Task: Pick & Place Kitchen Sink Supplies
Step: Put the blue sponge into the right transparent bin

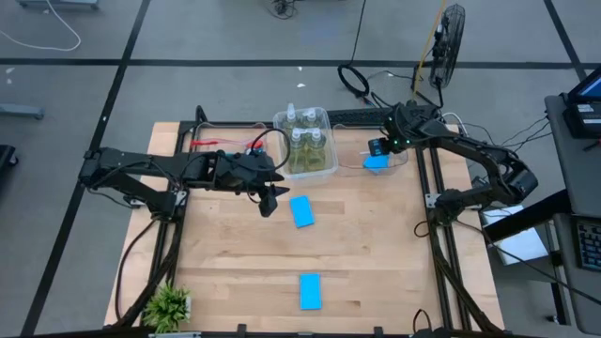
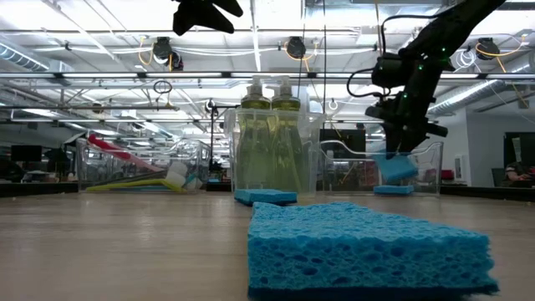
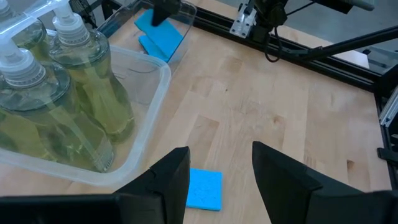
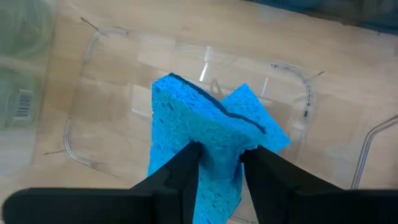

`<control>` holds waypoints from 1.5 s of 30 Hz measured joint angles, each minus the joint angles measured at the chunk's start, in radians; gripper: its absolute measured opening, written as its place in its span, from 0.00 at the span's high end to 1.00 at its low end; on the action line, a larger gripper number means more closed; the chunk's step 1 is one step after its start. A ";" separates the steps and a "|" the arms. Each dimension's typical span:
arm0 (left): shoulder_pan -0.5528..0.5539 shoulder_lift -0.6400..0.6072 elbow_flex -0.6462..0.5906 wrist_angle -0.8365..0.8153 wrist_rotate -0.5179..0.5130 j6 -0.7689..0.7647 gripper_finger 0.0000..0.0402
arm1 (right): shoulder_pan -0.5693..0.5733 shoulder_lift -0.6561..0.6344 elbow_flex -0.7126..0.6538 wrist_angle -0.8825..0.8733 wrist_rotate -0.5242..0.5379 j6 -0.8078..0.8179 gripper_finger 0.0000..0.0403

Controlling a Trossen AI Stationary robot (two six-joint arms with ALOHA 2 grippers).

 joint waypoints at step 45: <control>-0.095 0.141 0.001 0.018 -0.001 -0.476 0.56 | 0.282 -0.574 0.000 0.281 -0.480 0.041 0.56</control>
